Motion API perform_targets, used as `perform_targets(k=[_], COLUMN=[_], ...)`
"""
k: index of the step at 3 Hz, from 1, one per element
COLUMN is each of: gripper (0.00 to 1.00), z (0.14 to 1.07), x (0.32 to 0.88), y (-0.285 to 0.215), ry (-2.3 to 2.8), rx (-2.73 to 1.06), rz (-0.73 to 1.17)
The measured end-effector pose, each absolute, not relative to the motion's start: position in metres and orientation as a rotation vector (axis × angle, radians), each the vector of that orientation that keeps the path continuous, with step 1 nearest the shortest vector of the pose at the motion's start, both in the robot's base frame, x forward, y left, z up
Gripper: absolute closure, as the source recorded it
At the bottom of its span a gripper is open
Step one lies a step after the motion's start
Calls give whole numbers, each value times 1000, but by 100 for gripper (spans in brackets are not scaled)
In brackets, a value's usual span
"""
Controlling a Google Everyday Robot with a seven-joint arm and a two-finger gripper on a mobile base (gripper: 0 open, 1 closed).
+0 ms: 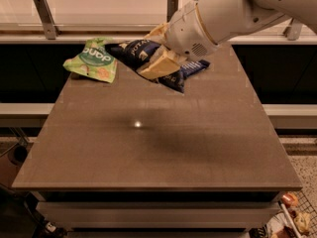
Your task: Move blue chip bag near green rice chip bag
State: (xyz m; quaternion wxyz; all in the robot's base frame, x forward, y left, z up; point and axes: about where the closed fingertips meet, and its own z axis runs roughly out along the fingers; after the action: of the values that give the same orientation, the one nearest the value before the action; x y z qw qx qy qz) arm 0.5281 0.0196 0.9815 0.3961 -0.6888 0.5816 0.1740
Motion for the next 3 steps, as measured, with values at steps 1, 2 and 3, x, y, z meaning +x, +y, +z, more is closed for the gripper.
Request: perform_targets(k=[1, 2, 3], gripper=[100, 100, 100], z=[969, 951, 939], x=[537, 548, 551], y=[54, 108, 157], ry=[1417, 1297, 1213], rx=[-1778, -1795, -1813], rz=[451, 528, 554])
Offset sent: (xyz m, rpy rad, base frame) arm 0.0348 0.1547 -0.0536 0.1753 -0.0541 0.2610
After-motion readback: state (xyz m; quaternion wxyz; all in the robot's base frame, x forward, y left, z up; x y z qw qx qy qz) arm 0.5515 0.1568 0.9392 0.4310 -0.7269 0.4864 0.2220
